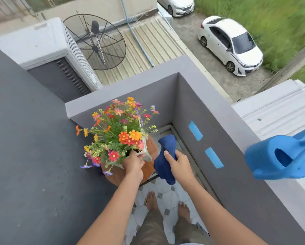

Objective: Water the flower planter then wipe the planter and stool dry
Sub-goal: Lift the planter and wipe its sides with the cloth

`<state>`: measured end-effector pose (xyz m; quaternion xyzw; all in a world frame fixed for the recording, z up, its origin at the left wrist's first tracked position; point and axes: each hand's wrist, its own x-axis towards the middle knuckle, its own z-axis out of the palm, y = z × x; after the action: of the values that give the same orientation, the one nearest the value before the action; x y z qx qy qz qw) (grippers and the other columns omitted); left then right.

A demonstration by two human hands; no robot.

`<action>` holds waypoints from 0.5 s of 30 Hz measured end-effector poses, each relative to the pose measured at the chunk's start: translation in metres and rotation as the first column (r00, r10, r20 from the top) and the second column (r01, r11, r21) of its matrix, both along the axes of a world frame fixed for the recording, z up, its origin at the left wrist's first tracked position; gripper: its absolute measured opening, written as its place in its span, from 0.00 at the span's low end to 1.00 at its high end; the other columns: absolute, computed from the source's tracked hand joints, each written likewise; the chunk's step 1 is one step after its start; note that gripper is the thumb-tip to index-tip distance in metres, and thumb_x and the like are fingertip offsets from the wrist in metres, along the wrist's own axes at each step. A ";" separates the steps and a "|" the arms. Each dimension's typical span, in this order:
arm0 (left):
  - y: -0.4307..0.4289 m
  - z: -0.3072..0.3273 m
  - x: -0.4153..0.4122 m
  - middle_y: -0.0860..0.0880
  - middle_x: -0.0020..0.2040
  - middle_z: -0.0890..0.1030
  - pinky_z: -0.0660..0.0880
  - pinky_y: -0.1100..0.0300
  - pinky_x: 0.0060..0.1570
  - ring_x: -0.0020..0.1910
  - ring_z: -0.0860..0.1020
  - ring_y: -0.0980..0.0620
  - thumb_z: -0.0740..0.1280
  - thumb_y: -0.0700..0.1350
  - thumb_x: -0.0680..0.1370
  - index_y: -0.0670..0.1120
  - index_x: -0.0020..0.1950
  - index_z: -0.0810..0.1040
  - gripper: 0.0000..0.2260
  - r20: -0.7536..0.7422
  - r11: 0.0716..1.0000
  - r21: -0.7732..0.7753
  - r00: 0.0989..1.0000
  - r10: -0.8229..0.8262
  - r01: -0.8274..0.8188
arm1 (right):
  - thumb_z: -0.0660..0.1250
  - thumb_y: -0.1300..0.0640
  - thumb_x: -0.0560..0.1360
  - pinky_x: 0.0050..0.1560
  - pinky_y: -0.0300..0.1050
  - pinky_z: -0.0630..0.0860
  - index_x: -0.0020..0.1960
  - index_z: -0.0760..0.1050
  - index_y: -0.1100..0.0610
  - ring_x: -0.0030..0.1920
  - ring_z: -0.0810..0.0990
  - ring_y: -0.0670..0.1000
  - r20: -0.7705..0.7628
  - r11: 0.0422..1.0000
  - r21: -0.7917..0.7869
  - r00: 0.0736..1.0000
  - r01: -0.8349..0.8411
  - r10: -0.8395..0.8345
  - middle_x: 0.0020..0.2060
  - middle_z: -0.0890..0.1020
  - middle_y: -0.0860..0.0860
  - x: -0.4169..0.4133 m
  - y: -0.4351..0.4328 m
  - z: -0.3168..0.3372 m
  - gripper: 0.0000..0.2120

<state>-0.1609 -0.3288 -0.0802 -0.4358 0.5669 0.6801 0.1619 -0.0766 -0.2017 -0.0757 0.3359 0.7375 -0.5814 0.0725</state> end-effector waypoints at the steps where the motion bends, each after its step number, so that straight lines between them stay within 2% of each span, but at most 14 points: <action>1: 0.001 0.007 0.000 0.42 0.32 0.76 0.56 0.67 0.16 0.28 0.72 0.51 0.57 0.37 0.81 0.41 0.44 0.72 0.08 -0.017 0.999 0.033 1.000 0.003 -0.003 | 0.62 0.49 0.82 0.44 0.55 0.76 0.47 0.74 0.65 0.40 0.79 0.61 -0.036 1.000 -0.016 0.999 -0.012 0.011 0.38 0.80 0.63 0.000 -0.004 0.004 0.18; 3: 0.003 0.026 0.006 0.42 0.34 0.74 0.55 0.67 0.15 0.28 0.72 0.53 0.53 0.36 0.82 0.42 0.45 0.72 0.11 -0.076 0.997 0.068 0.996 -0.036 0.041 | 0.61 0.51 0.83 0.40 0.47 0.70 0.44 0.72 0.64 0.36 0.74 0.52 -0.138 0.996 -0.072 0.990 -0.051 0.041 0.35 0.76 0.57 0.001 -0.013 0.018 0.17; 5: 0.005 0.044 0.014 0.43 0.34 0.72 0.56 0.68 0.15 0.24 0.70 0.54 0.51 0.34 0.81 0.42 0.43 0.71 0.12 -0.150 0.986 0.092 0.981 -0.123 0.137 | 0.60 0.54 0.84 0.39 0.35 0.65 0.39 0.69 0.56 0.35 0.69 0.42 -0.251 0.987 -0.096 0.963 -0.128 0.101 0.36 0.69 0.47 0.004 -0.021 0.037 0.15; 6: 0.005 0.053 0.018 0.43 0.34 0.71 0.56 0.68 0.14 0.21 0.70 0.56 0.52 0.34 0.81 0.41 0.42 0.71 0.11 -0.183 0.978 0.108 0.971 -0.154 0.176 | 0.59 0.55 0.84 0.41 0.33 0.65 0.39 0.67 0.51 0.36 0.68 0.40 -0.297 0.984 -0.075 0.946 -0.159 0.131 0.37 0.67 0.45 0.005 -0.023 0.047 0.15; 8: 0.006 0.072 0.022 0.44 0.33 0.71 0.56 0.68 0.14 0.18 0.68 0.59 0.53 0.35 0.81 0.41 0.41 0.70 0.11 -0.226 0.966 0.112 0.952 -0.204 0.233 | 0.58 0.54 0.85 0.44 0.34 0.65 0.40 0.67 0.49 0.39 0.69 0.40 -0.379 0.985 -0.017 0.913 -0.170 0.151 0.39 0.66 0.44 0.005 -0.022 0.060 0.14; 10: 0.008 0.096 0.025 0.45 0.31 0.72 0.55 0.68 0.14 0.17 0.65 0.59 0.52 0.36 0.82 0.41 0.43 0.72 0.12 -0.227 0.957 0.123 0.946 -0.231 0.263 | 0.58 0.53 0.84 0.47 0.34 0.65 0.42 0.70 0.48 0.43 0.70 0.41 -0.448 0.988 0.051 0.880 -0.149 0.156 0.42 0.67 0.44 -0.001 -0.015 0.071 0.12; 12: 0.013 0.120 0.031 0.45 0.29 0.71 0.54 0.67 0.14 0.16 0.61 0.59 0.51 0.37 0.82 0.40 0.43 0.72 0.12 -0.211 0.949 0.154 0.948 -0.239 0.274 | 0.60 0.55 0.84 0.47 0.33 0.65 0.42 0.68 0.45 0.43 0.70 0.39 -0.513 0.982 0.144 0.840 -0.121 0.179 0.42 0.66 0.42 -0.013 -0.004 0.083 0.12; 14: 0.018 0.140 0.040 0.43 0.30 0.70 0.54 0.67 0.14 0.16 0.59 0.59 0.50 0.37 0.82 0.41 0.43 0.69 0.12 -0.217 0.947 0.174 0.948 -0.232 0.271 | 0.60 0.55 0.83 0.46 0.32 0.65 0.45 0.72 0.51 0.42 0.68 0.40 -0.552 0.971 0.226 0.810 -0.082 0.197 0.44 0.68 0.43 -0.029 0.010 0.093 0.09; 15: 0.019 0.147 0.046 0.43 0.31 0.70 0.54 0.67 0.14 0.16 0.59 0.59 0.50 0.37 0.83 0.42 0.43 0.68 0.12 -0.228 0.946 0.181 0.947 -0.226 0.270 | 0.60 0.54 0.83 0.47 0.36 0.66 0.48 0.75 0.55 0.43 0.68 0.42 -0.560 0.964 0.261 0.805 -0.052 0.195 0.46 0.69 0.46 -0.037 0.017 0.098 0.09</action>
<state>-0.1151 -0.3097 0.0669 -0.2691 0.5560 0.7512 0.2327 -0.1133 -0.1842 0.0224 0.0993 0.8077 -0.5593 -0.1581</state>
